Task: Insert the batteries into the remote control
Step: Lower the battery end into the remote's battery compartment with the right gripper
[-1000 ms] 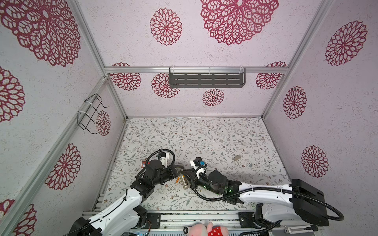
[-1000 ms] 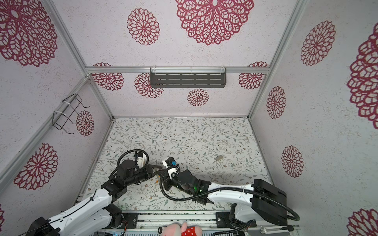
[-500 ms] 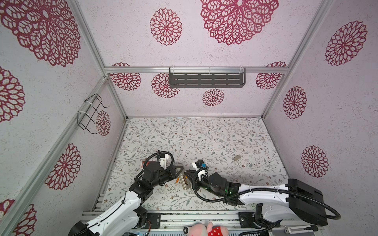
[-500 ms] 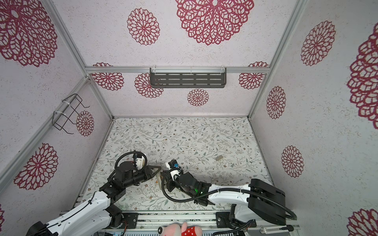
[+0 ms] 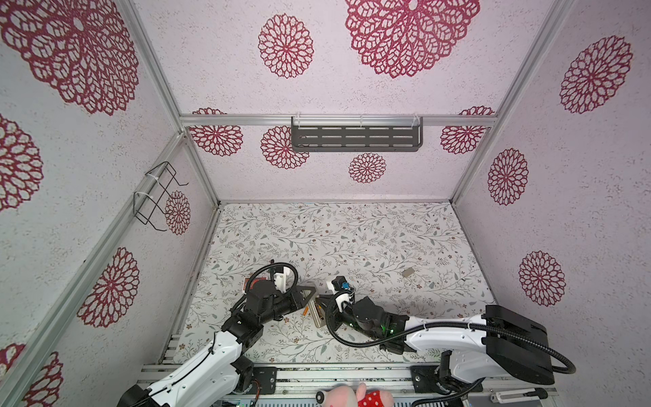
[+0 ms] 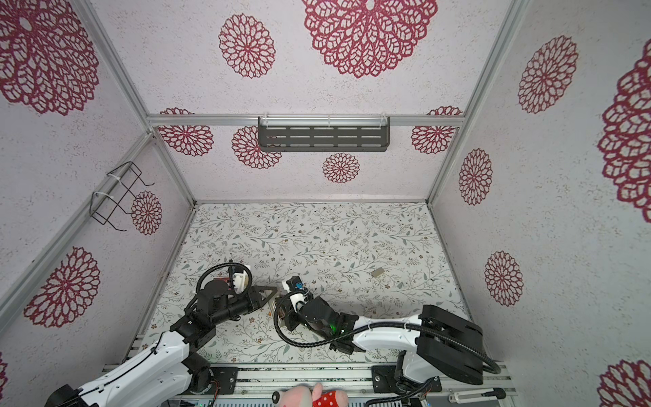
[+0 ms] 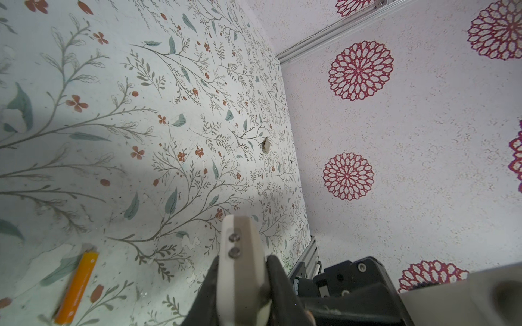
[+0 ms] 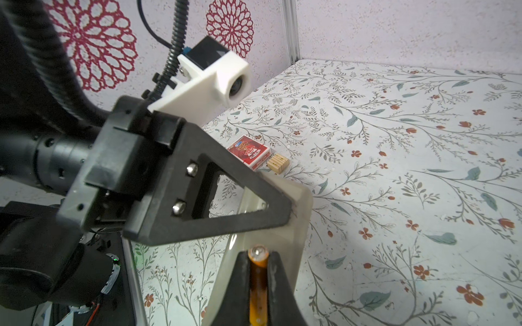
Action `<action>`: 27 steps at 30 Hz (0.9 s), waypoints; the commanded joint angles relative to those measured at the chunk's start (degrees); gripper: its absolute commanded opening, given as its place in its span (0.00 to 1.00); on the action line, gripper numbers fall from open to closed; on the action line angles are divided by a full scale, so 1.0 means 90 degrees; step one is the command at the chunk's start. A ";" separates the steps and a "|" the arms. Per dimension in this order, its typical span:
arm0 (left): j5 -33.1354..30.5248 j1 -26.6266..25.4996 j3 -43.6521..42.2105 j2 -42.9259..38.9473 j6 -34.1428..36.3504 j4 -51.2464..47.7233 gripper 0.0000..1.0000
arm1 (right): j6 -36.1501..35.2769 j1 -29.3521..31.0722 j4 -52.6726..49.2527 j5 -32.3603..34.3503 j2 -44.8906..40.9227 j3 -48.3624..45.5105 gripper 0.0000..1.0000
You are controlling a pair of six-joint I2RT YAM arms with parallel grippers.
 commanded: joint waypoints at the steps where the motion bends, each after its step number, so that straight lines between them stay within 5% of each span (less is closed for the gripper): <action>1: -0.0047 -0.0066 -0.0047 -0.0107 0.0036 0.0306 0.00 | 0.0057 0.0029 0.0144 0.0076 0.0084 0.0218 0.00; 27: -0.0326 -0.0068 -0.0101 -0.0525 0.0215 0.0063 0.00 | 0.0034 0.0024 -0.0432 -0.0019 0.0397 0.0458 0.00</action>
